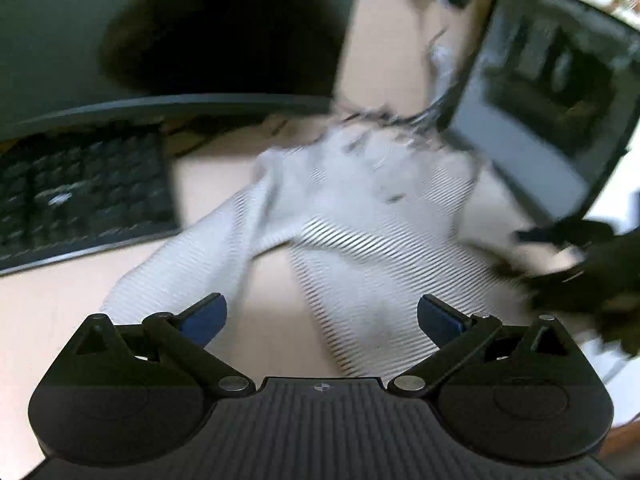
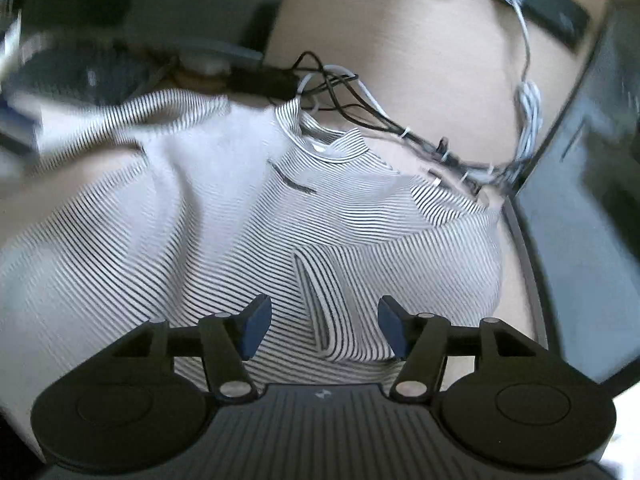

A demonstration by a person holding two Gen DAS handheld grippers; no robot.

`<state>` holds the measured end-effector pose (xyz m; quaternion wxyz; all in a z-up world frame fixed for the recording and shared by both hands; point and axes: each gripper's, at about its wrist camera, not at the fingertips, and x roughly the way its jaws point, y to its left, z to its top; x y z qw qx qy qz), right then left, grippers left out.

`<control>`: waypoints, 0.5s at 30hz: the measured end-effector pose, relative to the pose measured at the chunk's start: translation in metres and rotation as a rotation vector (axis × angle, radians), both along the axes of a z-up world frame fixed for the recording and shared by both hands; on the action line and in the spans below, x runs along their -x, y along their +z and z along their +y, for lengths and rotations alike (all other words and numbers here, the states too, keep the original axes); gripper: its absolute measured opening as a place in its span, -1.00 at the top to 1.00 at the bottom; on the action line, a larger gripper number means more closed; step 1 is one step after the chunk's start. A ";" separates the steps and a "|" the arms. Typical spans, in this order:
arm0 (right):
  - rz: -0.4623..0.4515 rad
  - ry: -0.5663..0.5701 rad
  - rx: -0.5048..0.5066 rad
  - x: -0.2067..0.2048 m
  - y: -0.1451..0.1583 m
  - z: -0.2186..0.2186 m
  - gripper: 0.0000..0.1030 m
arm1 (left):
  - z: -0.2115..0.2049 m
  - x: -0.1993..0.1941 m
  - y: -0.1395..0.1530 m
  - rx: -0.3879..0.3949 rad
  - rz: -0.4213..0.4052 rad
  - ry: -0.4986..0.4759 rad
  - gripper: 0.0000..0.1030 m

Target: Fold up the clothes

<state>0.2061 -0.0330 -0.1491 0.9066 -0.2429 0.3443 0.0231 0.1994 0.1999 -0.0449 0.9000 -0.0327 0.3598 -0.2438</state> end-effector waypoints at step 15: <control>-0.452 -0.245 -0.279 -0.057 0.216 -0.127 0.93 | 0.029 0.032 -0.011 -0.125 -0.135 0.136 -1.00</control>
